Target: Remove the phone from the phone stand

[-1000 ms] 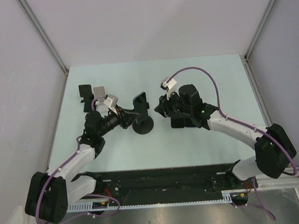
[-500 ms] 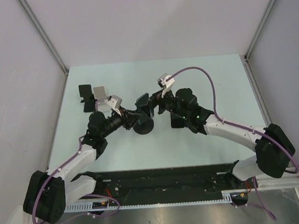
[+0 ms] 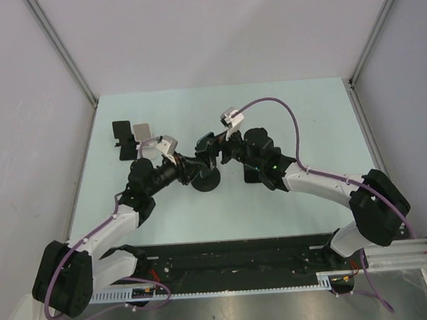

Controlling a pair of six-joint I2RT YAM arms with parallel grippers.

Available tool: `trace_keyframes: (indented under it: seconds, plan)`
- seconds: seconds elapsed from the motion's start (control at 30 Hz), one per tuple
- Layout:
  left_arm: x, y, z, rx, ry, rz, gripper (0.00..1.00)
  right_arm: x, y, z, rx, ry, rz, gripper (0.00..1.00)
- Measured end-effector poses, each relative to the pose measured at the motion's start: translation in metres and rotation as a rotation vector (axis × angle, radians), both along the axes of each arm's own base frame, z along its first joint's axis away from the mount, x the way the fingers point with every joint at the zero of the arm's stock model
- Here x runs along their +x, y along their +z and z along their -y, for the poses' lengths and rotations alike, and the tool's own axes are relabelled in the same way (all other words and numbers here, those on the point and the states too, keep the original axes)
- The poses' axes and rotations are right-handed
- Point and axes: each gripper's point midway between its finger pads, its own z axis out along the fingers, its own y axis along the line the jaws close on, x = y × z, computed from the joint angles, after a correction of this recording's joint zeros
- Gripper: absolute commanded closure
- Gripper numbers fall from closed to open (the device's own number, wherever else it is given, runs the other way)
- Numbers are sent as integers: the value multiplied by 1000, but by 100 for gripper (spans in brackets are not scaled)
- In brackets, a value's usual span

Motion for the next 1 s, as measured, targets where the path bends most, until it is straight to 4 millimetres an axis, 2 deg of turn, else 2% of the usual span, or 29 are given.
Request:
trace_keyframes:
  seconds: [0.17,0.27,0.3,0.4,0.43,0.5,0.53,0.6,0.77,1.0]
  plan:
    - [0,0,1,1,1,0,100,-1,-3,-2,-3,3,-4,0]
    - [1,0,2,2,2,-1,100,0,-12,-6,-24,-3,-7,0]
    - [1,0,2,3,1,-2,100,0,-17,-7,-33,-7,-11,2]
    - [0,0,3,7,0,-2,100,6,-21,-8,-40,-35,-5,15]
    - [0,-1,3,8,0,-1,100,6,-20,-9,-41,-36,0,32]
    - [1,0,3,7,2,0,100,3,-18,-12,-42,-31,11,56]
    - [0,-1,3,9,2,-2,100,4,-18,-11,-50,-47,19,81]
    - [0,-1,3,10,2,-2,100,3,-18,-12,-53,-46,22,100]
    - [-1,-1,3,10,-5,-4,100,4,-19,-9,-63,-33,23,100]
    - [-6,-1,0,-1,-73,-10,100,-5,-18,-4,-50,118,-19,100]
